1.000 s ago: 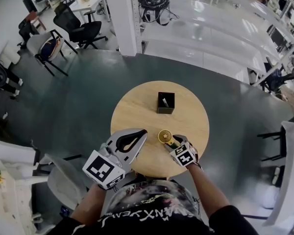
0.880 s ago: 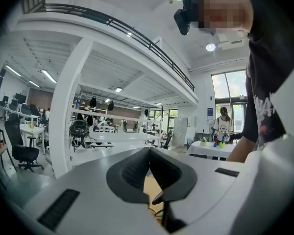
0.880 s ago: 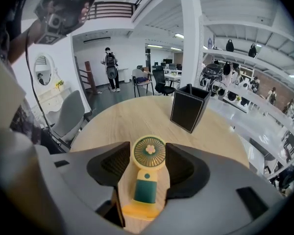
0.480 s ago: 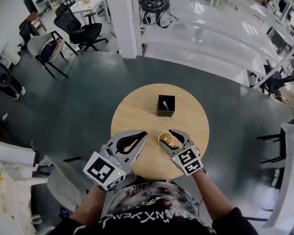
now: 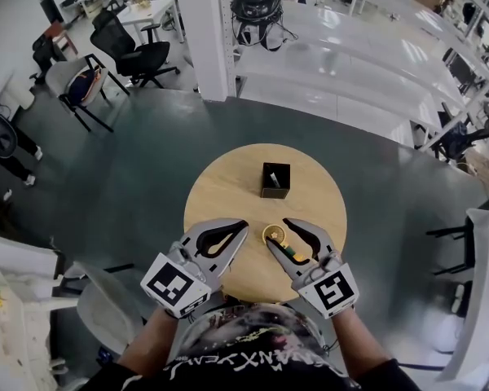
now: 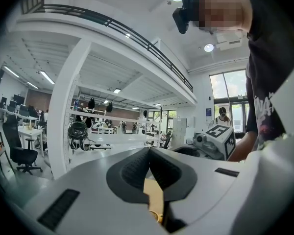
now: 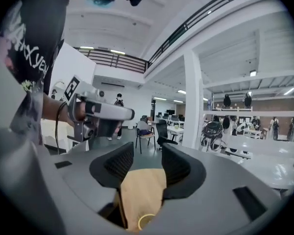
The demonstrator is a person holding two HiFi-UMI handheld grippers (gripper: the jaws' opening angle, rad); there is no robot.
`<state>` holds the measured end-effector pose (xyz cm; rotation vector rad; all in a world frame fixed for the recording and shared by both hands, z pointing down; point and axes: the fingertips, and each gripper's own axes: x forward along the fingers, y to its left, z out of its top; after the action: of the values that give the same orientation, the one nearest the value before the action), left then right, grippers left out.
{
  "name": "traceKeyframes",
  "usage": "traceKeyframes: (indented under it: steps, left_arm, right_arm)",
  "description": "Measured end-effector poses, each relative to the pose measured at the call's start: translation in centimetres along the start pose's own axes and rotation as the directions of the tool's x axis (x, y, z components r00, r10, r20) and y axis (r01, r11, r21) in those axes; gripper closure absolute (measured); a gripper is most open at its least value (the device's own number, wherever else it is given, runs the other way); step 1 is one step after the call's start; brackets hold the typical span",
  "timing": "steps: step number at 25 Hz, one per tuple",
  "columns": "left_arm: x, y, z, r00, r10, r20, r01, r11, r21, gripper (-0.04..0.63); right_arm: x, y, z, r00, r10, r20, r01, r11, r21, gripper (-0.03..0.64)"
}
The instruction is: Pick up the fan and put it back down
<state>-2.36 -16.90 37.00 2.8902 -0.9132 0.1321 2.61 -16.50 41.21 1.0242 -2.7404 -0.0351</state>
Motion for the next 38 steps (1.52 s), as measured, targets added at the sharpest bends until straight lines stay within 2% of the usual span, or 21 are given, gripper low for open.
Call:
traceKeyframes:
  steps: [4, 10, 13, 14, 15, 28, 38]
  left_arm:
    - [0.3, -0.1, 0.4, 1.0, -0.008, 0.006, 0.008, 1.0, 0.006, 0.578]
    - [0.5, -0.1, 0.9, 1.0, -0.013, 0.016, 0.012, 1.0, 0.017, 0.578]
    - [0.7, -0.1, 1.0, 1.0, -0.014, 0.016, 0.014, 1.0, 0.024, 0.578]
    - [0.7, -0.2, 1.1, 1.0, -0.015, 0.017, 0.014, 1.0, 0.026, 0.578]
    - [0.7, -0.2, 1.2, 1.0, -0.016, 0.019, 0.015, 1.0, 0.028, 0.578]
    - [0.4, -0.5, 2.0, 0.999, -0.016, 0.028, 0.015, 0.999, 0.046, 0.578]
    - [0.2, -0.3, 1.9, 0.999, -0.009, 0.035, 0.008, 0.999, 0.042, 0.578]
  right_arm:
    - [-1.0, 0.3, 4.0, 0.994, -0.019, 0.105, 0.02, 1.0, -0.01, 0.449]
    - [-2.1, 0.3, 6.6, 0.987, -0.038, 0.153, 0.043, 0.999, -0.03, 0.46]
    - [-2.3, 0.0, 6.5, 0.986, -0.052, 0.157, 0.06, 0.997, -0.043, 0.514]
    - [-2.3, -0.1, 6.4, 0.986, -0.056, 0.154, 0.064, 0.997, -0.044, 0.578]
    - [-2.4, -0.1, 6.3, 0.987, -0.059, 0.153, 0.066, 0.997, -0.043, 0.615]
    - [-3.0, -0.1, 7.0, 0.979, -0.07, 0.19, 0.079, 0.996, -0.044, 0.618]
    - [-2.4, 0.0, 6.7, 0.981, -0.068, 0.183, 0.076, 0.996, -0.038, 0.618]
